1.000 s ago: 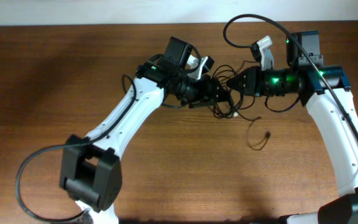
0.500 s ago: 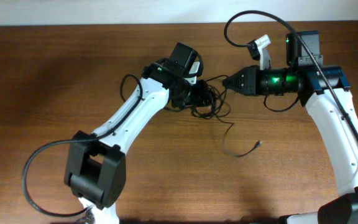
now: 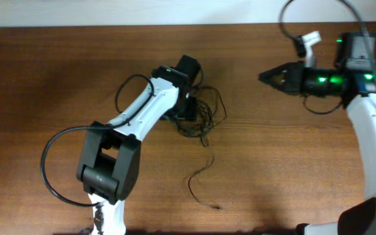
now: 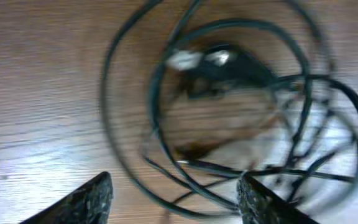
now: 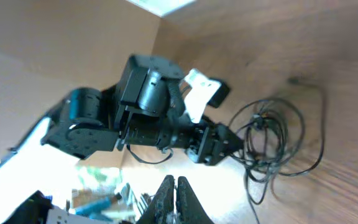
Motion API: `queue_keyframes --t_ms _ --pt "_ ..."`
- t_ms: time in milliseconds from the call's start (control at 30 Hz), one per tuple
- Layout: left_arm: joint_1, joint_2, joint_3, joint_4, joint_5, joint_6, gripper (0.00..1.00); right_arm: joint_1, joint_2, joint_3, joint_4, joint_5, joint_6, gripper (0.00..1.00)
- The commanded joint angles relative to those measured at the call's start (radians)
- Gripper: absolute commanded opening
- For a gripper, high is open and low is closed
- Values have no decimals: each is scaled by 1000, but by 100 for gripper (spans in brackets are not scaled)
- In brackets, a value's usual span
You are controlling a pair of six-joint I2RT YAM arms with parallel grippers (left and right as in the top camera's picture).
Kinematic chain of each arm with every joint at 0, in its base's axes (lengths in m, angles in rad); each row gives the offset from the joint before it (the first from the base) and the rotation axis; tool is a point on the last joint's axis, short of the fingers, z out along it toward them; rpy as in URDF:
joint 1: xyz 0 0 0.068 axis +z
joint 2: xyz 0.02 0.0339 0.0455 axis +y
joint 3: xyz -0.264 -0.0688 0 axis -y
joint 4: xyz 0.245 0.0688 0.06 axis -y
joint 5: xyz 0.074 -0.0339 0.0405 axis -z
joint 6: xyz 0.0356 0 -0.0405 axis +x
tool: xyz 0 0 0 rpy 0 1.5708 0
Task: Untangle cables
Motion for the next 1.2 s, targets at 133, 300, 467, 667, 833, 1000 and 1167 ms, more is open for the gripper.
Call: queue_keyframes --t_ms 133,300,467,667,833,1000,1167 --pt "132 -119 2 6 388 204 59 -97 -14 8 -84 13 -65 4" --pt "182 -192 1 3 382 203 59 -46 -14 8 -164 179 -98 20" --pt "151 -164 -3 -71 382 203 68 52 -14 8 -254 456 -98 40" --pt "68 -108 -14 -55 350 146 70 182 -14 -18 -278 626 -94 54" --pt "31 -20 -14 -55 236 66 68 224 -12 -103 -251 638 -66 56" --pt "31 79 -14 -52 200 64 54 224 2 -192 -219 637 -64 60" --pt "34 137 -14 -57 107 122 0 224 24 -264 -182 626 -63 59"
